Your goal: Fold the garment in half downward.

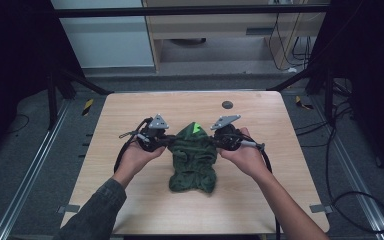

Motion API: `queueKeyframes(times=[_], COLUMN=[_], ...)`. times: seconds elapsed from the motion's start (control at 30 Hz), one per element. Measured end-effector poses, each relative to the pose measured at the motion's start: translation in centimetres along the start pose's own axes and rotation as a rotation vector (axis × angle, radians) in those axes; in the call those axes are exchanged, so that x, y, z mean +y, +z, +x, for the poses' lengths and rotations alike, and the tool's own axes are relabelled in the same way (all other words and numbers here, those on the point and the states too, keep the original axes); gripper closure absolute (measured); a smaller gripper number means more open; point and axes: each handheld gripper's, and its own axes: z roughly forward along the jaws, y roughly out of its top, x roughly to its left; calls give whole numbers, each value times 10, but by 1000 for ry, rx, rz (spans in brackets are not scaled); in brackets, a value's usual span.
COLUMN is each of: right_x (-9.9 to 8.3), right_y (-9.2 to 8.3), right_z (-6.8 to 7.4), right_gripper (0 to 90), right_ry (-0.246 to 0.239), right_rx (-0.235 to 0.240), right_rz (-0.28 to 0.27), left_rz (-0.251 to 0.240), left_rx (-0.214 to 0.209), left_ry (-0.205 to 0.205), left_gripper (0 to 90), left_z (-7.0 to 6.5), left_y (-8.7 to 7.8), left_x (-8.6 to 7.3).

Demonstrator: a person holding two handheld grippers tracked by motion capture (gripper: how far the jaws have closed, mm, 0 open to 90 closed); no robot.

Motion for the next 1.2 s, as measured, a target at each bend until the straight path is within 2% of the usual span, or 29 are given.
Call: queueKeyframes(times=[0.23,0.43,0.73,1.2], right_x=[-7,-15,-33,-49], right_y=[-4,-6,-2,-1], right_z=[8,20,35,49], right_gripper=[845,840,833,801], right_ry=[2,-21,-33,-54], right_rx=[-3,-6,2,4], right_rz=[-19,-28,-18,-9], left_rz=[-21,-27,-15,-3], left_rx=[-2,2,-5,-23], left_ry=[3,8,19,28], left_gripper=[879,879,879,878], left_z=[-9,-17,-31,-44], left_y=[-6,-10,-6,-1], left_x=[-3,-11,-27,-45])
